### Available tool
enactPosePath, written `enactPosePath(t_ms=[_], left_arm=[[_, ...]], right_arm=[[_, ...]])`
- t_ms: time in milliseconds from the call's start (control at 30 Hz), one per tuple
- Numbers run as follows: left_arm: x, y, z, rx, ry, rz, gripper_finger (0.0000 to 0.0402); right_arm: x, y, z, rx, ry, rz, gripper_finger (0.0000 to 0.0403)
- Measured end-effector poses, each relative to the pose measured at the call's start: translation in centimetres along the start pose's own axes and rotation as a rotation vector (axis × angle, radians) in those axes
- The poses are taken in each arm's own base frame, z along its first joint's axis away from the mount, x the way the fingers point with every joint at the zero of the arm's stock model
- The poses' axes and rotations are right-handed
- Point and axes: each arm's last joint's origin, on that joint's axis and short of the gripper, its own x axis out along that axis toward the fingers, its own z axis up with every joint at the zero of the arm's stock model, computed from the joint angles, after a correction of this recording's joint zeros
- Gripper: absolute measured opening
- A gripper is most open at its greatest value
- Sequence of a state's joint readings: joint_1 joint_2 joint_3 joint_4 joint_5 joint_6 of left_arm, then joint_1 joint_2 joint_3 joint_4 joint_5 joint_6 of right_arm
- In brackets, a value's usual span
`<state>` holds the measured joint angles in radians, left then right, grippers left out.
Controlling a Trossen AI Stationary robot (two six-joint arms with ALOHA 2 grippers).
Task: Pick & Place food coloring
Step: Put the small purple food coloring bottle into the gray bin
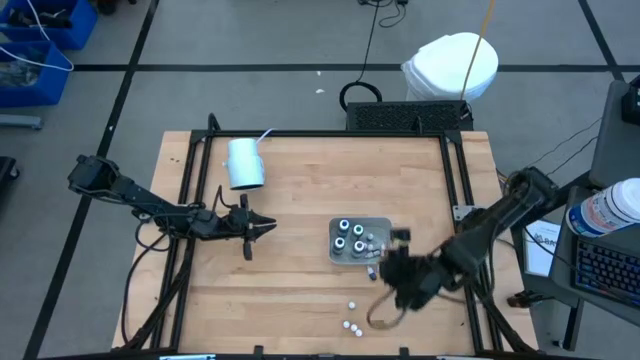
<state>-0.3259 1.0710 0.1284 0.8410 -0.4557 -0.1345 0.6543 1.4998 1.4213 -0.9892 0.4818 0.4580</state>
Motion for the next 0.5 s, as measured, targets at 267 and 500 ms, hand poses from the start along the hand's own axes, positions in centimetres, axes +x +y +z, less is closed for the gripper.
enactPosePath(t_ms=[267,500], left_arm=[[0.0,0.0,0.0,0.000,0.000,0.000,0.0067],[0.0,0.0,0.0,0.000,0.000,0.000,0.0067]], right_arm=[[4.4,-5.7,-2.6,0.127,0.132,-0.064,0.0061],[9.2,-7.8,-5.8,0.180,0.201,0.032,0.0060]])
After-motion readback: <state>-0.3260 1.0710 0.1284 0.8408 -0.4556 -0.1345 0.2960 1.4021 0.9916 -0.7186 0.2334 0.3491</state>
